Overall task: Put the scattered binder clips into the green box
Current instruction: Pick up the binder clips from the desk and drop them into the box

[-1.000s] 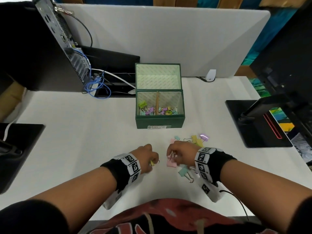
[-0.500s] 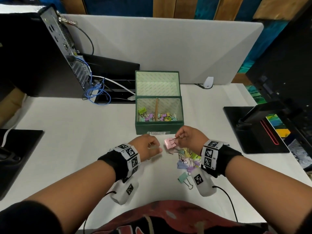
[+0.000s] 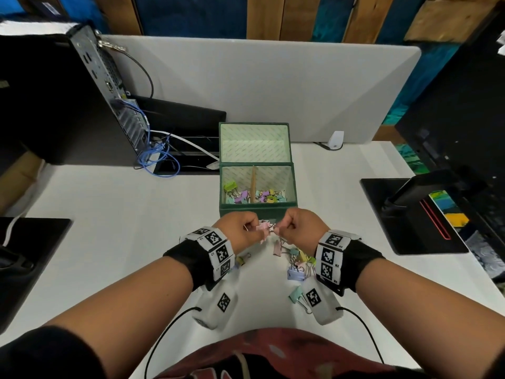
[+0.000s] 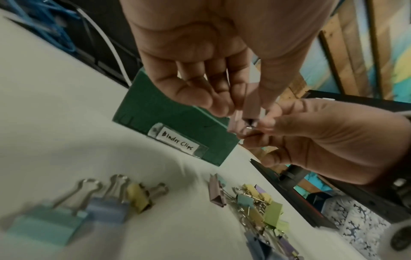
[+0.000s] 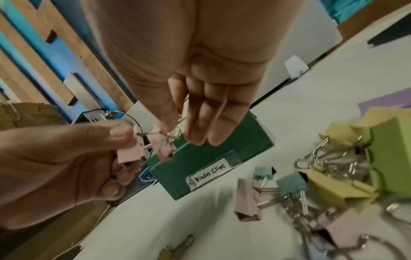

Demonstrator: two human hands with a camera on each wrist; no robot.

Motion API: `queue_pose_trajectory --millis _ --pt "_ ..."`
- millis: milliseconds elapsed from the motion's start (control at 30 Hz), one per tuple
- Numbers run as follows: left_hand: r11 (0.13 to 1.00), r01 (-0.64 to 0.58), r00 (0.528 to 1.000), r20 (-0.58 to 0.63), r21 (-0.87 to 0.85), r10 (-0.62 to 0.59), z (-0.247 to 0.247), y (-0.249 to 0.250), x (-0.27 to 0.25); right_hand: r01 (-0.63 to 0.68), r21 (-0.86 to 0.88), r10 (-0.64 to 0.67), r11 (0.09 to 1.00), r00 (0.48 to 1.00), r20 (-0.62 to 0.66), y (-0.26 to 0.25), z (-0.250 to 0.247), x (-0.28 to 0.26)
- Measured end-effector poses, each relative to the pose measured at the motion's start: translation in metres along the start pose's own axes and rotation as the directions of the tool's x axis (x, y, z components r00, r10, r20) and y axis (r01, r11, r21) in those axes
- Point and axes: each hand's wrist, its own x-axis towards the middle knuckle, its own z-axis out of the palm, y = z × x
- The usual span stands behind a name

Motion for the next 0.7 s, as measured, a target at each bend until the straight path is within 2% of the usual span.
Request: queue_pose_trajectory --millis 100,167,300,433,500,533,567,633,667,700 --pt "0.999 -0.039 0.999 -0.016 0.001 0.039 0.0 0.004 0.001 -0.017 0.007 0.018 1.0 0.999 -0.039 -0.005 0.003 0.0" --pt "0.999 -0.02 0.999 -0.029 -0.032 0.019 0.0 0.002 0.002 -0.024 0.012 0.024 1.0 0.999 -0.034 -0.007 0.005 0.001" --pt "0.992 -0.003 1.0 -0.026 -0.126 0.0 -0.001 -0.004 0.002 -0.011 0.107 0.007 0.994 0.999 0.04 -0.009 0.005 -0.001" --pt "0.993 -0.02 1.0 -0.023 -0.113 0.017 -0.004 -0.003 -0.001 -0.017 0.147 0.001 0.989 0.994 0.111 -0.01 0.0 -0.001" --pt "0.994 -0.004 1.0 -0.01 -0.109 0.003 -0.003 -0.001 -0.001 -0.007 0.106 -0.002 0.994 0.996 0.084 -0.011 0.001 0.0" --pt "0.987 0.019 1.0 0.0 -0.159 -0.019 -0.002 0.0 0.0 0.019 0.042 -0.021 0.999 0.998 0.051 -0.012 0.002 0.0" --pt "0.962 0.067 0.998 0.018 -0.264 -0.064 -0.002 0.002 0.0 0.049 -0.037 -0.048 0.998 0.999 0.026 -0.012 0.004 0.0" --pt "0.819 0.201 0.979 0.084 -0.538 -0.185 0.0 0.006 0.003 0.094 -0.138 -0.094 0.986 0.996 0.006 -0.014 0.006 -0.001" --pt "0.729 0.255 0.966 0.129 -0.635 -0.225 -0.002 0.01 0.004 0.104 -0.141 -0.106 0.985 0.994 -0.004 -0.015 0.006 -0.002" --pt "0.682 0.293 0.955 0.166 -0.67 -0.246 -0.004 0.014 0.005 0.108 -0.122 -0.111 0.987 0.994 -0.022 -0.015 0.006 -0.002"
